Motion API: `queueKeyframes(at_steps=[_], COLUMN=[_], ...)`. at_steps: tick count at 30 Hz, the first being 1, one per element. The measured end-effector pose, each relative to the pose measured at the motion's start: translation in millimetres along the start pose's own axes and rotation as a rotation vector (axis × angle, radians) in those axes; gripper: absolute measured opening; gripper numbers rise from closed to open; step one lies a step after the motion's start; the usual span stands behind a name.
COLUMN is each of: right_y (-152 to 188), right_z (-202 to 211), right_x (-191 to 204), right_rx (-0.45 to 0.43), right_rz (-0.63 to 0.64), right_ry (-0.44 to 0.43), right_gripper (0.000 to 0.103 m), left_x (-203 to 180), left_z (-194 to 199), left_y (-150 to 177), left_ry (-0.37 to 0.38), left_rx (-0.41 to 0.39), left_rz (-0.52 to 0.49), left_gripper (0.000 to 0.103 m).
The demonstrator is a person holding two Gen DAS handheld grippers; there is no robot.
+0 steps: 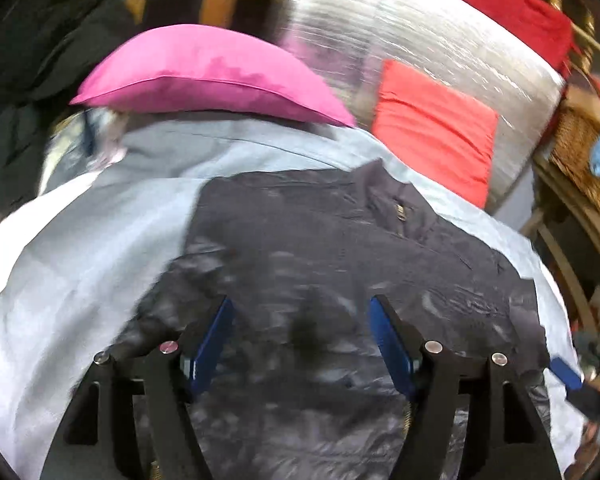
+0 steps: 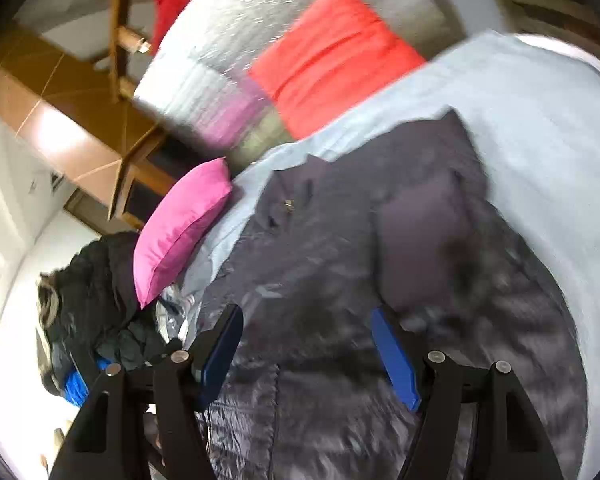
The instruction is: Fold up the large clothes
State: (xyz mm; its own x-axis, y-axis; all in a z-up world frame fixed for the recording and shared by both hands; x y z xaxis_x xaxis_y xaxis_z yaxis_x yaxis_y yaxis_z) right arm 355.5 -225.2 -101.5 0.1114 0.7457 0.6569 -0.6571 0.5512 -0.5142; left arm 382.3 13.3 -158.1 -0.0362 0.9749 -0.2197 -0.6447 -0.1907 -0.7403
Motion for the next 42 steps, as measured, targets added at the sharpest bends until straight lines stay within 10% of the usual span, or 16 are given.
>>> queueKeyframes(at_steps=[6,14,29,42], right_y=[8.2,-28.4,-42.5,7.4], right_z=[-46.7,-28.9,-67.1,81.8], right_x=[-66.9,-33.3,-84.4,-55.8], right_rx=[0.084,0.016,0.085,-0.01], right_rz=[-0.041,0.055,0.03,0.191], right_ry=[0.122,0.1,0.233,0.179], right_gripper=[0.061,0.065,0.072,0.072], left_x=[-8.0,-8.1,-9.3,8.9], left_z=[-65.3,-64.6,-61.7,-7.4], left_y=[41.1,42.7,46.1,43.3], left_ry=[-0.091,-0.117,-0.103,-0.021], left_rx=[0.147,0.066,0.043,0.057], left_rz=[-0.159,-0.216,-0.207,-0.158], left_gripper=[0.072,0.076,0.077,0.083])
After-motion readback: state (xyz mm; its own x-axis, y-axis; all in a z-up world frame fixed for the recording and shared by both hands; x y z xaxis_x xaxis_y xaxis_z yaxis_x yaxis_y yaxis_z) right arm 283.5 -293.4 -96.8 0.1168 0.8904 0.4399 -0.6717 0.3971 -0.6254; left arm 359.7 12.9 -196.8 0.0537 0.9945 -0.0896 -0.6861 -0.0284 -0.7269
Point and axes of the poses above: each gripper's, at about its wrist camera, not at the fingertips, and z roughly against the way its jaws point, x to its left, y to its underside, the point moved 8 cm from there along -z, roughly the way its jaws point, and after that the axes turned 4 degrees about -x, right-handed, at the moved point
